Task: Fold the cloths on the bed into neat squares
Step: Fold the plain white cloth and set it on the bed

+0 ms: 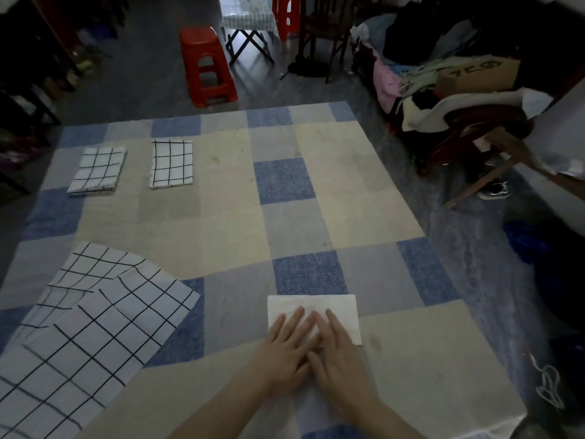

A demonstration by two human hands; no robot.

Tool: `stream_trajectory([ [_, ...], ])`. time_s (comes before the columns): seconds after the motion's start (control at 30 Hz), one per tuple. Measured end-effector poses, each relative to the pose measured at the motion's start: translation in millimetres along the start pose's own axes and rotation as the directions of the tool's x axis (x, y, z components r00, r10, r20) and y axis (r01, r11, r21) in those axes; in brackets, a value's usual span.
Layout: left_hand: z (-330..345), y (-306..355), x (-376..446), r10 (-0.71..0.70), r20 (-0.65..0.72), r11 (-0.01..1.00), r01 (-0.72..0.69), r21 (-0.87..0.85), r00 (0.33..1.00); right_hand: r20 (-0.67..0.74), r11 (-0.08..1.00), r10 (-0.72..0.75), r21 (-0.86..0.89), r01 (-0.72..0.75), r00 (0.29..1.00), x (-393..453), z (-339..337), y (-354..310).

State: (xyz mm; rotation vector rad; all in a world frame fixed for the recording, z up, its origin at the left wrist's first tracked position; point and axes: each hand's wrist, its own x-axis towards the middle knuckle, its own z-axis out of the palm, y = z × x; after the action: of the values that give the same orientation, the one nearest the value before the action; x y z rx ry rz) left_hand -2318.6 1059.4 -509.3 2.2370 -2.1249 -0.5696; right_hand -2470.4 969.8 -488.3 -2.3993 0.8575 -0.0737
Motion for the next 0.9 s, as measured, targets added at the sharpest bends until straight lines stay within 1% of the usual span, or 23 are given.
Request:
stream_trajectory([
  [0.07,-3,1,-2,-0.003,0.008,1.000,0.003,-0.002,1.000,0.041,0.990,-0.066,-0.122,0.070,0.997,-8,8,7],
  [0.1,-5,0,-2,-0.005,0.014,1.000,0.005,0.001,1.000,0.067,0.979,-0.073,-0.183,0.084,0.995,-10,7,10],
  [0.17,-6,-1,-2,-0.002,0.032,1.000,0.002,-0.005,0.999,0.083,0.967,-0.016,-0.253,0.036,0.996,-14,1,15],
  [0.23,-8,-1,-2,-0.009,0.089,1.000,0.010,-0.020,0.996,0.054,0.961,0.072,-0.271,-0.054,0.996,-18,-5,22],
  [0.27,-9,-1,-1,-0.017,0.104,0.999,0.020,-0.029,0.994,0.022,0.956,0.107,-0.278,-0.097,0.994,-20,-8,25],
  [0.33,-12,1,0,-0.030,0.082,0.999,0.033,-0.030,0.996,-0.070,0.944,0.173,-0.272,-0.186,0.982,-22,-14,30],
  [0.37,-13,3,1,-0.013,0.054,0.999,0.015,-0.031,0.998,-0.099,0.942,0.213,-0.241,-0.232,0.972,-22,-18,29],
  [0.43,-17,6,1,0.000,0.071,0.998,0.005,-0.070,0.997,-0.147,0.940,0.292,-0.137,-0.312,0.945,-16,-27,22],
  [0.47,-18,7,2,-0.001,0.078,0.998,0.007,-0.069,0.997,-0.175,0.937,0.333,-0.049,-0.346,0.927,-11,-30,19],
  [0.5,-20,8,3,-0.010,0.090,0.998,0.016,-0.062,0.996,-0.168,0.926,0.376,0.073,-0.369,0.911,-5,-35,15],
  [0.57,-21,10,4,-0.027,0.096,0.998,0.032,-0.050,0.995,-0.088,0.833,0.506,0.308,-0.459,0.858,7,-46,8],
  [0.63,-21,10,4,-0.032,0.098,0.998,0.037,-0.053,0.995,0.012,0.694,0.635,0.429,-0.578,0.772,18,-50,9],
  [0.67,-21,11,3,-0.029,0.102,0.998,0.035,-0.058,0.994,0.066,0.626,0.690,0.446,-0.640,0.721,22,-51,9],
  [0.73,-22,11,4,-0.028,0.100,0.998,0.034,-0.057,0.995,0.138,0.545,0.740,0.451,-0.707,0.658,28,-50,12],
  [0.8,-21,11,5,-0.036,0.118,0.998,0.042,-0.050,0.992,0.188,0.532,0.735,0.436,-0.726,0.651,30,-49,10],
  [0.9,-24,14,6,-0.056,0.148,0.997,0.062,-0.037,0.987,0.186,0.576,0.691,0.443,-0.687,0.699,31,-47,7],
])
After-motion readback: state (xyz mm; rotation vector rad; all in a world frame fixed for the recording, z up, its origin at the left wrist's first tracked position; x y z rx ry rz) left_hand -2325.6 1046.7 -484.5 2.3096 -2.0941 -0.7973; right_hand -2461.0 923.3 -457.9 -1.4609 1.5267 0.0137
